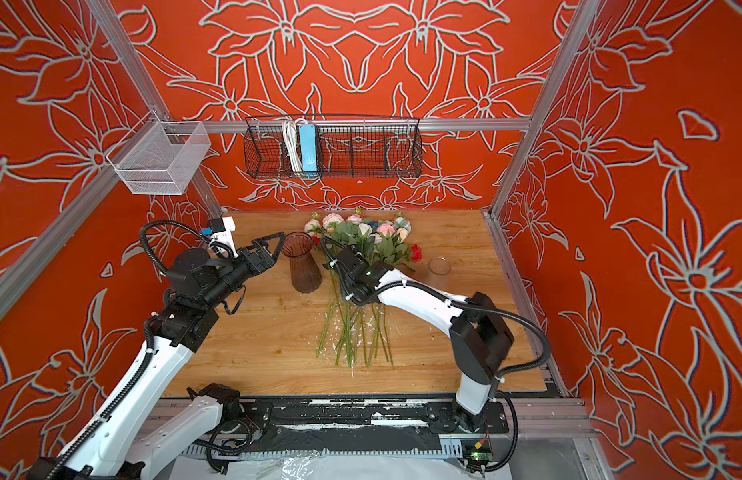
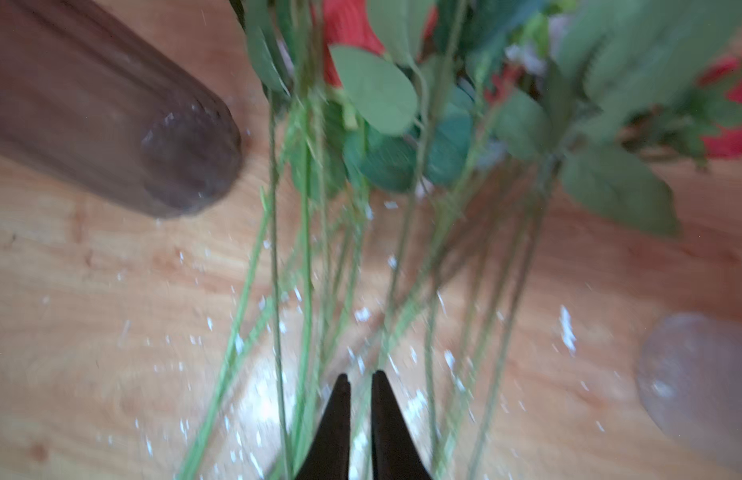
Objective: Arrange the flowers into the vase
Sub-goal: 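Grasp the stem of the white rose with the right gripper, then lift the white rose high out of the bunch with the right gripper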
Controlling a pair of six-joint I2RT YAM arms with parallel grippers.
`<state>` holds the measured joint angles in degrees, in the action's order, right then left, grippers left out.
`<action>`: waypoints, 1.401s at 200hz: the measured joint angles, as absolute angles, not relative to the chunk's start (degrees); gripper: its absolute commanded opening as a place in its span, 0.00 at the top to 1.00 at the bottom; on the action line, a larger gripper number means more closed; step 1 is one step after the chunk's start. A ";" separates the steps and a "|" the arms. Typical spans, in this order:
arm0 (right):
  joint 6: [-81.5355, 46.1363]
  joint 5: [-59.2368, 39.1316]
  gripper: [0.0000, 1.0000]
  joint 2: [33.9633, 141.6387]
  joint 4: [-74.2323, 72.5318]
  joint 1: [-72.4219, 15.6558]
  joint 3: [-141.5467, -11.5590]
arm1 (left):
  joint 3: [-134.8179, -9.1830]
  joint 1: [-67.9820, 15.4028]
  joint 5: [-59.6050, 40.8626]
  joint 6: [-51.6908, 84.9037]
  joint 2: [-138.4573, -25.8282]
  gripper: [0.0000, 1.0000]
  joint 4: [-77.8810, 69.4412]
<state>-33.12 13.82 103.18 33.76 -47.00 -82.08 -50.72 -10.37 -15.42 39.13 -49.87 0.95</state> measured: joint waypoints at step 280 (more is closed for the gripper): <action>-27.99 3.07 1.00 97.86 28.53 -38.96 -81.21 | -50.61 -5.17 -26.06 44.95 -53.49 0.00 -3.49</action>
<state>-27.99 3.07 97.86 28.53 -38.96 -81.21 -50.61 -5.17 -26.06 44.95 -53.49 -3.49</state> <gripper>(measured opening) 0.071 0.998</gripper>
